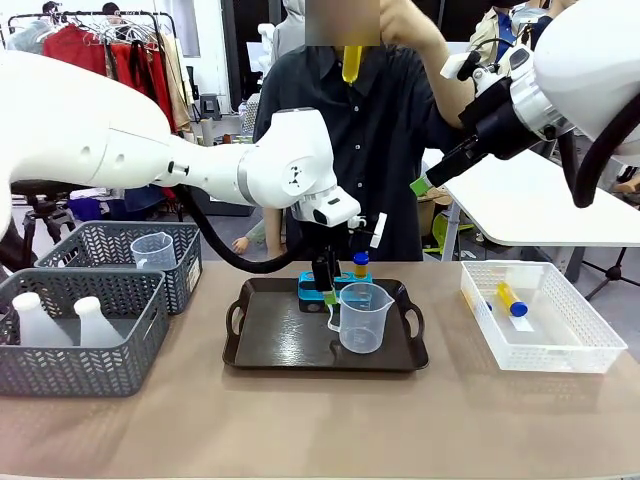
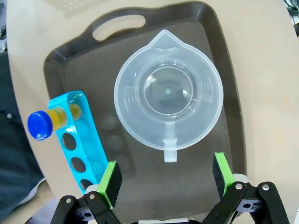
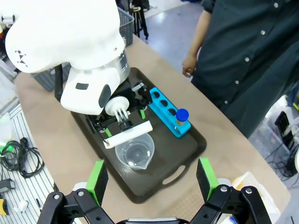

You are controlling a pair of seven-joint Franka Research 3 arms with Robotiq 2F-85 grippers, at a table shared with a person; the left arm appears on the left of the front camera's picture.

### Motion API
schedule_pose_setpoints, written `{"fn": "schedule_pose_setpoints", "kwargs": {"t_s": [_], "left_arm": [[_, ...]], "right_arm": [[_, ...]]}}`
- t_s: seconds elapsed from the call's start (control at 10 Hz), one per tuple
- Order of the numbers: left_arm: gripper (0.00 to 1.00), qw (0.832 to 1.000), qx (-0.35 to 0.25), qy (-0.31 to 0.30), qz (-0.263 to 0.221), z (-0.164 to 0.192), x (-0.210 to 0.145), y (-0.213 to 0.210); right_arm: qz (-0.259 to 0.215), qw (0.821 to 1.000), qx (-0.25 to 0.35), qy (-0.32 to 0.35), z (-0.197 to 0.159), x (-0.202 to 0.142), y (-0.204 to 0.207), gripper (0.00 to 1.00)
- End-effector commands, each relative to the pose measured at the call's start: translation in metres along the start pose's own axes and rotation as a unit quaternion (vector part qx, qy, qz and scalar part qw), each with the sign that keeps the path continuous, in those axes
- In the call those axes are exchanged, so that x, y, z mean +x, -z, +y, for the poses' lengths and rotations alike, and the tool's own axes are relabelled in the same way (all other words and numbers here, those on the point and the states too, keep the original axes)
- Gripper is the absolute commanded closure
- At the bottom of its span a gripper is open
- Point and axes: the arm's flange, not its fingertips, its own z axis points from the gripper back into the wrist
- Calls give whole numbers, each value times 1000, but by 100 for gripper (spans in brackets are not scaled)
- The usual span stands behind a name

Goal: Prepare the laboratory tools.
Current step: Pick up one Small flask and place it on the Handle tray.

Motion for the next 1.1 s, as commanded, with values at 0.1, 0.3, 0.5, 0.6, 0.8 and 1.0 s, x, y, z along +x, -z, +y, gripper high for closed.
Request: {"fn": "schedule_pose_setpoints", "kwargs": {"t_s": [0.1,0.3,0.5,0.6,0.8,1.0], "left_arm": [[0,1000,-10,-17,4,-22,-15,-27],[0,1000,-15,-6,10,-30,-22,-62],[0,997,-3,-61,40,-29,-40,-107],[0,994,25,-102,41,-34,-48,-135],[0,972,102,-205,48,-42,-64,-191],[0,934,150,-317,67,-53,-87,-250]], "right_arm": [[-2,1000,2,-1,-1,0,-1,0],[-2,1000,2,-1,-1,0,-1,0],[-2,1000,2,-1,-1,0,-1,0],[-2,1000,2,-1,-1,0,-1,0],[-2,1000,2,-1,-1,0,-1,0],[-2,1000,2,-1,-1,0,-1,0]]}}
